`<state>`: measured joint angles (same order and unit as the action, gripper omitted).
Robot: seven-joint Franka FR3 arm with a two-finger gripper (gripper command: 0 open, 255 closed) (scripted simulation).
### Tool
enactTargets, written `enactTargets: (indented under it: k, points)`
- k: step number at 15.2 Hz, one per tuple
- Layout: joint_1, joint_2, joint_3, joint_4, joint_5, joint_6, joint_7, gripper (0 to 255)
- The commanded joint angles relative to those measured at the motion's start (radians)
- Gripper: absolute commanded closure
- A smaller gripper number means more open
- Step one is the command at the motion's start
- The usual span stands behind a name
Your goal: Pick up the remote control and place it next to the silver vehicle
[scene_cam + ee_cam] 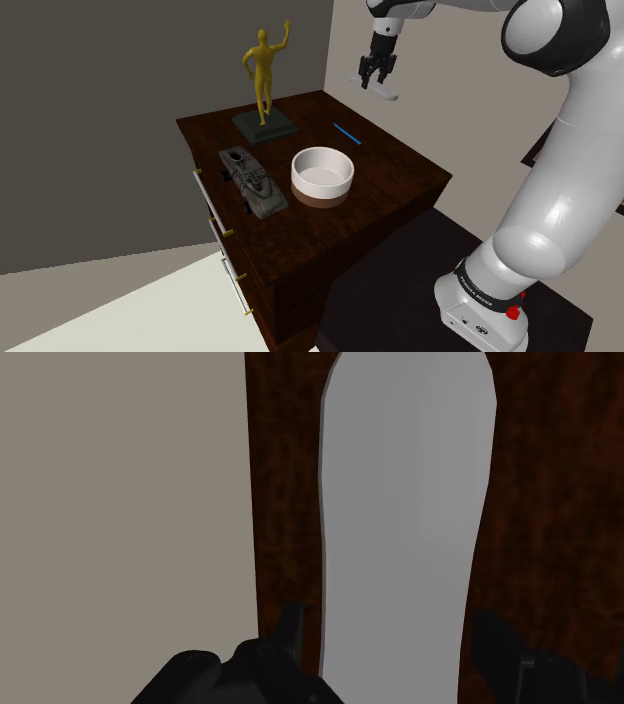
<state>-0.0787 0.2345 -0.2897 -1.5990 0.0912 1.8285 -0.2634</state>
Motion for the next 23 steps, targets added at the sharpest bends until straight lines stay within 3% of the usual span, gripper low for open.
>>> enactTargets:
  k: [1,10,21,23]
  points:
    - [0.022,-0.007,0.012,-0.005,-0.005,0.000,0.035,255]
    - [0.145,-0.011,0.087,-0.004,-0.024,0.004,0.235,255]
    - [0.290,0.099,0.174,0.156,-0.035,-0.040,0.474,255]
    - [0.291,0.099,0.174,0.130,-0.035,-0.014,0.473,255]
